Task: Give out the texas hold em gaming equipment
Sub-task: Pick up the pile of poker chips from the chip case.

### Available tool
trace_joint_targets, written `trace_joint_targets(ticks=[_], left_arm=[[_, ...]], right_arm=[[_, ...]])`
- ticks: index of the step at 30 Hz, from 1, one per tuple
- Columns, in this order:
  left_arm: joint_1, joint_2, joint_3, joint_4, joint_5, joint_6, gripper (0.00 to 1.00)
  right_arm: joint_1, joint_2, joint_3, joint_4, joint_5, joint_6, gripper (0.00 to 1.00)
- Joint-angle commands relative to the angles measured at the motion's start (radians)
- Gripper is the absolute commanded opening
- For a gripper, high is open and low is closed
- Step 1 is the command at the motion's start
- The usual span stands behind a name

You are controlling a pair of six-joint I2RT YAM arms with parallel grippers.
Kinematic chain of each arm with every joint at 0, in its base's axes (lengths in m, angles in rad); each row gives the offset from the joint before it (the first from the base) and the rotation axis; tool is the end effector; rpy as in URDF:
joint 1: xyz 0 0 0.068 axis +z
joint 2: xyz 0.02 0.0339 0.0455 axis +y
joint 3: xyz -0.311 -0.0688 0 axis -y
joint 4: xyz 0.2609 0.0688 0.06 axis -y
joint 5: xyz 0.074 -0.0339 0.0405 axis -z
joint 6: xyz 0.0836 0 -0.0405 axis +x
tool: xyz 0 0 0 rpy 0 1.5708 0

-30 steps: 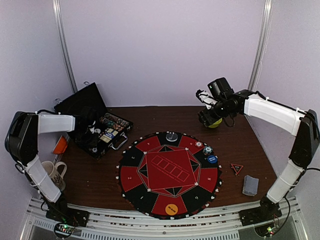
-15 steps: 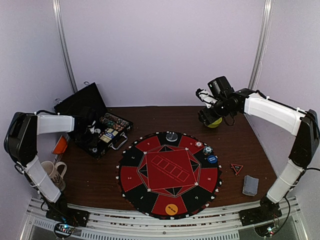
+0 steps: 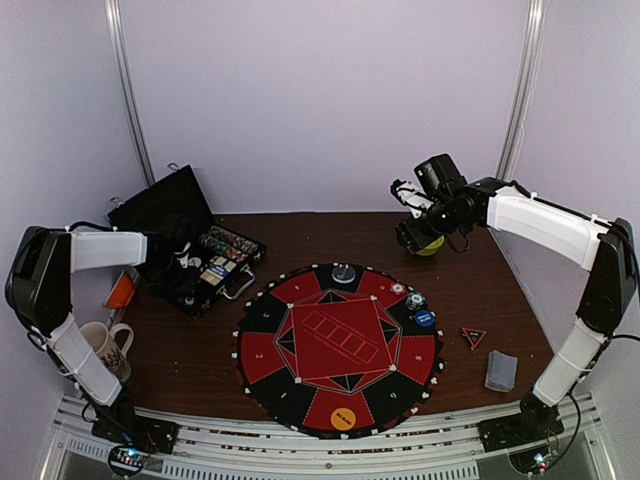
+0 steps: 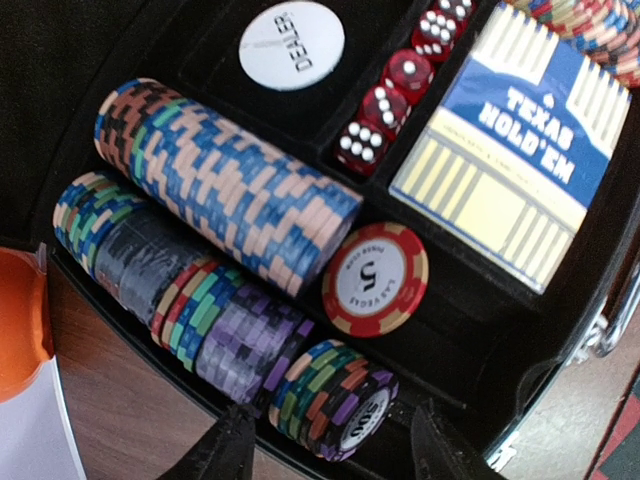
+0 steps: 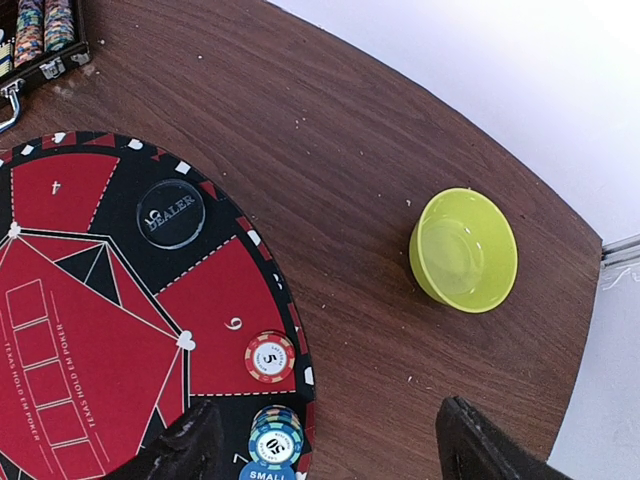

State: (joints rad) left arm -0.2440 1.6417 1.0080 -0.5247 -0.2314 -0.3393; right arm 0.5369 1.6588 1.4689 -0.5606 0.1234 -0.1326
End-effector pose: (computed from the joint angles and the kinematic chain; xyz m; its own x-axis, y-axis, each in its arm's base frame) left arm 0.3443 -0.0660 0.1752 -0.8869 -0.1130 -0.4479 -0.1583 0.9853 0.0647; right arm 0.3745 0.2109 0.3259 -0.5240 -0.4646 -0.7138 -0.5039 0.8448 -0.1799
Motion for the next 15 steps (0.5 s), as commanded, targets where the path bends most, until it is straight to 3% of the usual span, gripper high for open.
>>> trace_joint_targets(ticks=[1, 15], left_arm=[[-0.001, -0.016, -0.026, -0.006, -0.007, -0.033, 0.51], [0.0, 0.037, -0.029, 0.053, -0.028, -0.003, 0.51]], right_arm=[[-0.005, 0.004, 0.007, -0.022, -0.005, -0.005, 0.76], [-0.005, 0.001, -0.004, -0.03, -0.004, -0.01, 0.76]])
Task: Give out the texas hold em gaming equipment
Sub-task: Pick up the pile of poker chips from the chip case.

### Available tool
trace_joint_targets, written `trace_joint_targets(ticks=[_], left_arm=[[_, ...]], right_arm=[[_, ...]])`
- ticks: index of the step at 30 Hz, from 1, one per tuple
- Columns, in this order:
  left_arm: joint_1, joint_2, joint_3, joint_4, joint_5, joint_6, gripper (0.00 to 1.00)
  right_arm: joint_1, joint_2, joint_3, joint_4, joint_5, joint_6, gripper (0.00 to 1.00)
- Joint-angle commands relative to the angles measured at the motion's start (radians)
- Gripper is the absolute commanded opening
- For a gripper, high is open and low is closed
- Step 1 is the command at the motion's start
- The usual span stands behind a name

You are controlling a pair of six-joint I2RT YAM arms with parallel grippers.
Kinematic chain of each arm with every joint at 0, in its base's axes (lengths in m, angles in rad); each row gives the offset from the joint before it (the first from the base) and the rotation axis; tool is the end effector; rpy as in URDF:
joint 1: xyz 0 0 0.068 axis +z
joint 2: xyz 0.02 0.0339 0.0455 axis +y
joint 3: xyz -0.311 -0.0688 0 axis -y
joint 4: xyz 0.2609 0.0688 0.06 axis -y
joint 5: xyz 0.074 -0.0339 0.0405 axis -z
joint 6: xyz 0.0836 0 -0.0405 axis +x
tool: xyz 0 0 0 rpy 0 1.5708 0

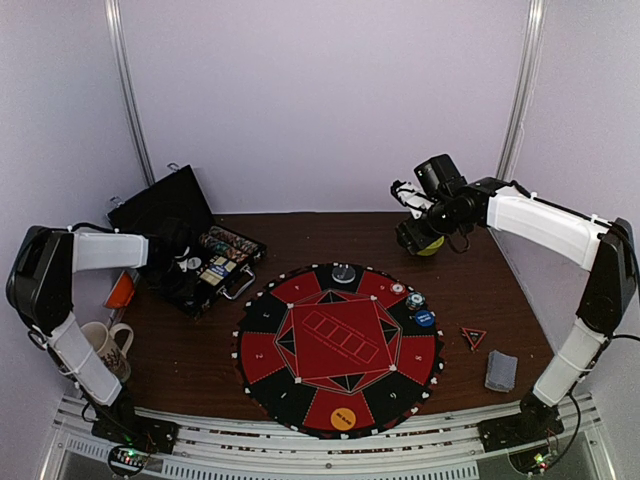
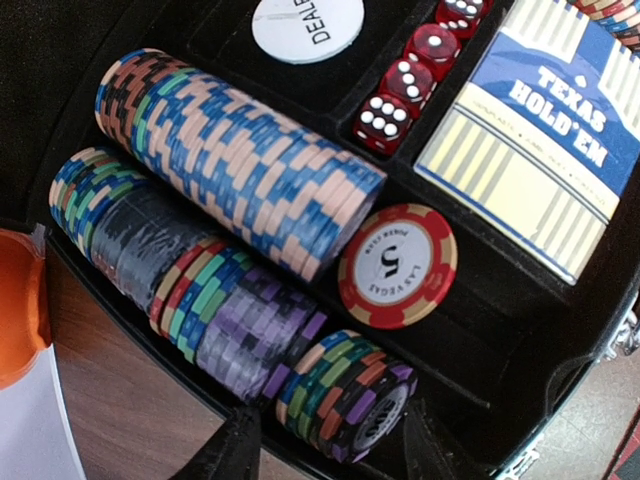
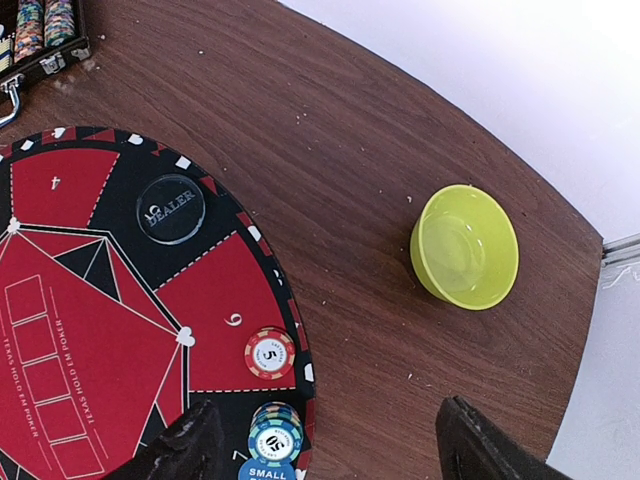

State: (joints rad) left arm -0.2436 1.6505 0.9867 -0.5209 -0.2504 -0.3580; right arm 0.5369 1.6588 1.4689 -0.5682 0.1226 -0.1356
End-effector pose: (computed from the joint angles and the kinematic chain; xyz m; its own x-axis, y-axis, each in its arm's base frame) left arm 0.3404 -0.0633 0.1664 -0.8922 -0.1281 -0.4331 -0.1810 0.9800 0.0830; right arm 0.3737 0.2106 0.3250 -0.5271 -0.4699 -0.7081 -0.5072 0.8425 -0.1815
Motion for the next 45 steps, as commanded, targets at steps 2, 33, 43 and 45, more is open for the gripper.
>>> trace_joint_targets(ticks=[2, 33, 43, 45], left_arm=[[0.0, 0.041, -0.005, 0.049, -0.017, 0.025, 0.52], [-0.032, 0.077, 0.014, 0.076, 0.047, 0.18, 0.45], [-0.03, 0.071, 0.026, 0.025, -0.085, 0.174, 0.39], [-0.027, 0.085, 0.028, 0.014, -0.111, 0.173, 0.39]], right_arm=[[-0.004, 0.002, -0.005, -0.025, -0.006, -0.006, 0.75], [-0.005, 0.048, 0.019, -0.071, -0.06, -0.005, 0.77], [-0.005, 0.042, -0.001, -0.07, -0.069, -0.003, 0.77], [-0.005, 0.04, 0.0, -0.071, -0.072, -0.004, 0.77]])
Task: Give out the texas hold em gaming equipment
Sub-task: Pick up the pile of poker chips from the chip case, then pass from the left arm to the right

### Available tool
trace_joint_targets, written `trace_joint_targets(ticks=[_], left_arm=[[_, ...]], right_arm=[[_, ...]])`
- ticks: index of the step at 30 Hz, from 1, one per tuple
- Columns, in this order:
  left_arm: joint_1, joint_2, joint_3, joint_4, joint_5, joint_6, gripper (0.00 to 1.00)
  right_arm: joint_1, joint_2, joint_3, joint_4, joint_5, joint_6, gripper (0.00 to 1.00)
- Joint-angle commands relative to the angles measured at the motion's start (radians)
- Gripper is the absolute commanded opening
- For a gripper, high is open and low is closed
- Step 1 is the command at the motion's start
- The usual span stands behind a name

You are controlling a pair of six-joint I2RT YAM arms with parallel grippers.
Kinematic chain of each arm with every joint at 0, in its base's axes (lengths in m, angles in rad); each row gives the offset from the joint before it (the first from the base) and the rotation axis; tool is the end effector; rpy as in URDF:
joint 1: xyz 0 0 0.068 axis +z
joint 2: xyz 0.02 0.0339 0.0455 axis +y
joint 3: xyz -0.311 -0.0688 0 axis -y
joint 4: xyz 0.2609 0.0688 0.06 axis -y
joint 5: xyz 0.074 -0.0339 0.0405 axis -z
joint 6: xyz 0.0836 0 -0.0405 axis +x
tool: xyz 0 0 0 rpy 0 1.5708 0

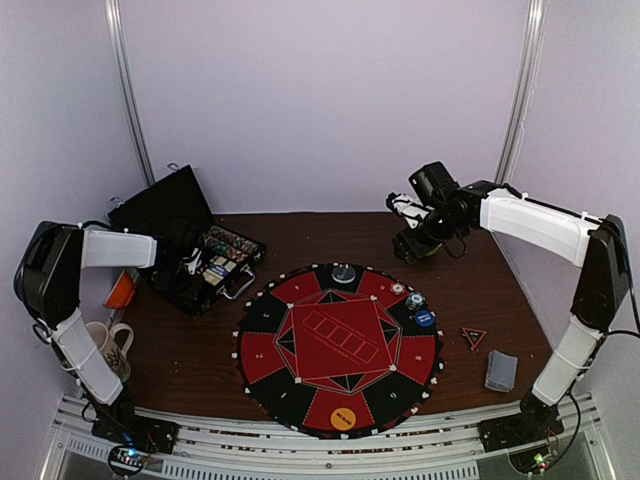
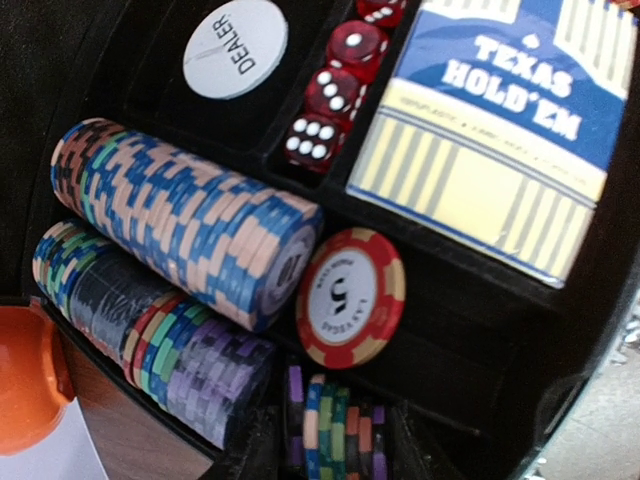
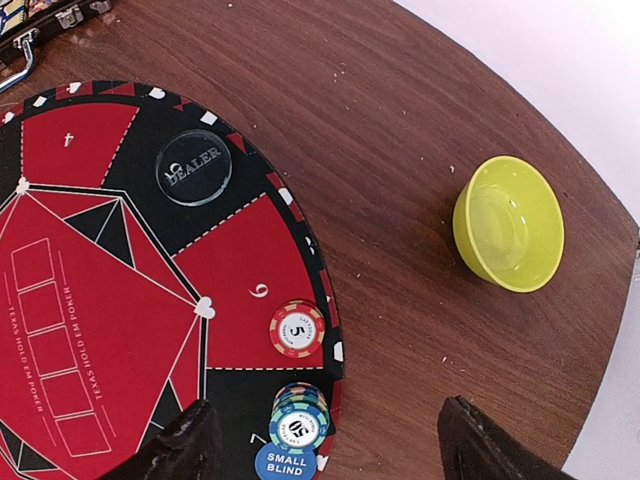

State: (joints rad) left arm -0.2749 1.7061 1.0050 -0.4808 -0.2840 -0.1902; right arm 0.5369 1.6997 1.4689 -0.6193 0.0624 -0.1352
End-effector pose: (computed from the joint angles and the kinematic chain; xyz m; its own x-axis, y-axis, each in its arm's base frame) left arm 0.3514 -0.0748 0.1565 -0.9045 0.0665 -0.4213 -0.0129 0.9830 0.1829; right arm 0.3735 0.2163 0.3024 -0.5757 -0.4992 -0.6476 -0.5578 0.8189 -0.1354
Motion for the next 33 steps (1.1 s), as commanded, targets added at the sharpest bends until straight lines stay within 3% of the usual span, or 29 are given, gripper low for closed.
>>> trace_joint_targets(ticks=[1, 8, 14, 24, 28, 33], left_arm=[[0.006, 0.036, 0.012, -0.031, -0.082, 0.006, 0.39], [0.01, 0.041, 0.016, -0.012, -0.075, 0.013, 0.36], [0.01, 0.016, 0.039, -0.013, -0.019, 0.035, 0.0], [-0.031, -0.134, 0.132, -0.132, 0.028, 0.04, 0.0], [-0.145, -0.224, 0.179, -0.153, 0.1, 0.021, 0.0], [-0.368, -0.186, 0.286, -0.204, 0.241, -0.033, 0.0]], right_arm=[[-0.005, -0.003, -0.002, -0.02, -0.012, -0.004, 0.77], [-0.005, -0.005, -0.005, -0.024, -0.015, -0.005, 0.77], [-0.005, -0.004, 0.003, -0.03, -0.025, -0.004, 0.77], [-0.005, -0.034, 0.054, -0.065, -0.025, 0.003, 0.77], [-0.003, -0.076, 0.019, -0.038, -0.065, 0.009, 0.77], [0.025, -0.092, 0.012, -0.032, -0.079, -0.017, 0.77]])
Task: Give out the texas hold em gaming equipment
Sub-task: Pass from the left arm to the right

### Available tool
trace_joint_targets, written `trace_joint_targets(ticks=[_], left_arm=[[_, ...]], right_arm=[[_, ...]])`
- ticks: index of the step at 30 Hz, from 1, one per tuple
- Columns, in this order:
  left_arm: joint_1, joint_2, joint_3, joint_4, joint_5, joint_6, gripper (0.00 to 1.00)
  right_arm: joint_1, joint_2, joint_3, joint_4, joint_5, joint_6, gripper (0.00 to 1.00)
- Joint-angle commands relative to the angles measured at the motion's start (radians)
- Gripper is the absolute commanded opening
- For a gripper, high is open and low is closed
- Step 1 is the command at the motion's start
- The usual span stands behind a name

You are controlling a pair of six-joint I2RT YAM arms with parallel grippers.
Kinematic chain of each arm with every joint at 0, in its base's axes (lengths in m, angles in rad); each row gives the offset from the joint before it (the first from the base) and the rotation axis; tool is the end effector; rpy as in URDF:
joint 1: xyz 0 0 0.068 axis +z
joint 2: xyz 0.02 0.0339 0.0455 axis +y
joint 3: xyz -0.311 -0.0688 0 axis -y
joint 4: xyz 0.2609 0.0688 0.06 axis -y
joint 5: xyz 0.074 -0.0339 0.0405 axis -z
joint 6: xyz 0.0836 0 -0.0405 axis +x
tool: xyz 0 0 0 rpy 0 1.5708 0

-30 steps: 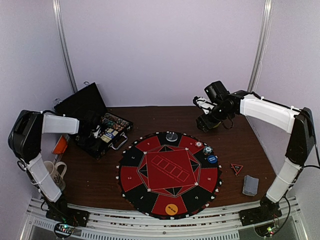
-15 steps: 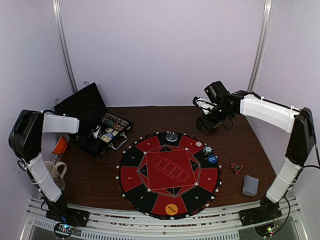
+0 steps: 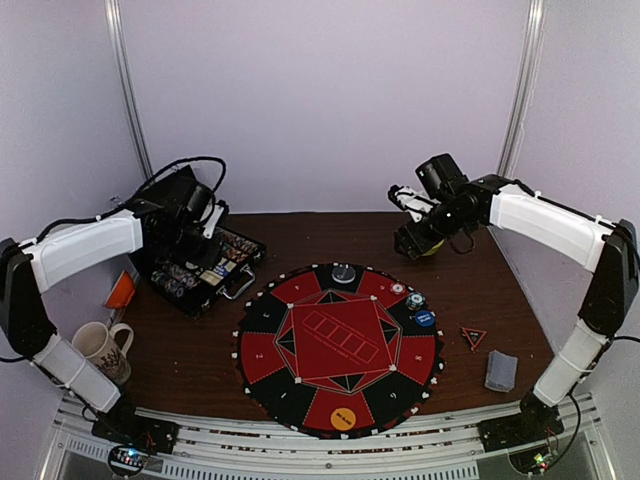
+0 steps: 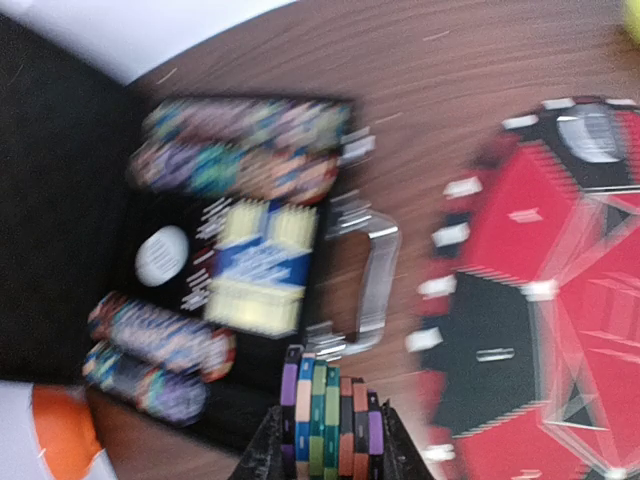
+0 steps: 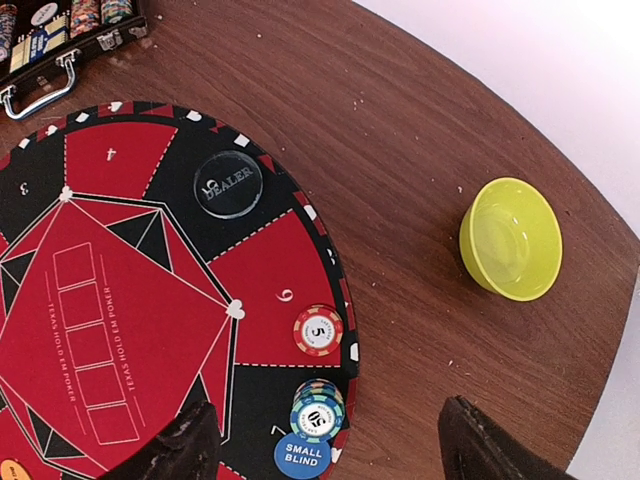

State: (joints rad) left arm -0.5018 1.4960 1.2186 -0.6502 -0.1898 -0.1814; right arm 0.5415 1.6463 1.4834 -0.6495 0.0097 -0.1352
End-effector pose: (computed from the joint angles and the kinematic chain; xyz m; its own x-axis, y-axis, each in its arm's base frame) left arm 0.3212 -0.1582 0.2850 -0.7573 0.2134 -0.6171 0.2405 0.9698 0.0403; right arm 0.3595 0.2153 0.3261 -0.5477 -0.4867 -0.6805 -0.5889 0.8021 -0.0997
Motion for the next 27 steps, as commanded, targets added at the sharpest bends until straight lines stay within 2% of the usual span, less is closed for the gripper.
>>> trace_joint_targets(ticks=[1, 5, 8, 14, 22, 27], left_arm=[[-0.182, 0.039, 0.087, -0.043, 0.175, -0.052, 0.0], [-0.296, 0.064, 0.069, -0.025, 0.358, -0.089, 0.0], [-0.357, 0.049, 0.007, 0.001, 0.421, -0.116, 0.0], [-0.407, -0.003, -0.232, 0.23, 0.664, -0.273, 0.0], [-0.536, -0.08, -0.474, 0.452, 0.624, -0.495, 0.0], [-0.619, -0.029, -0.518, 0.533, 0.67, -0.532, 0.0]], right_arm=[[0.031, -0.042, 0.002, -0.001, -0.025, -0.016, 0.77], [0.082, -0.061, -0.004, -0.012, -0.007, -0.004, 0.77], [0.147, -0.079, -0.04, -0.036, -0.001, 0.007, 0.77], [0.302, -0.169, -0.234, 0.038, -0.061, 0.029, 0.77], [0.504, -0.23, -0.435, 0.154, -0.084, 0.086, 0.78], [0.634, -0.276, -0.574, 0.316, -0.072, 0.095, 0.78]])
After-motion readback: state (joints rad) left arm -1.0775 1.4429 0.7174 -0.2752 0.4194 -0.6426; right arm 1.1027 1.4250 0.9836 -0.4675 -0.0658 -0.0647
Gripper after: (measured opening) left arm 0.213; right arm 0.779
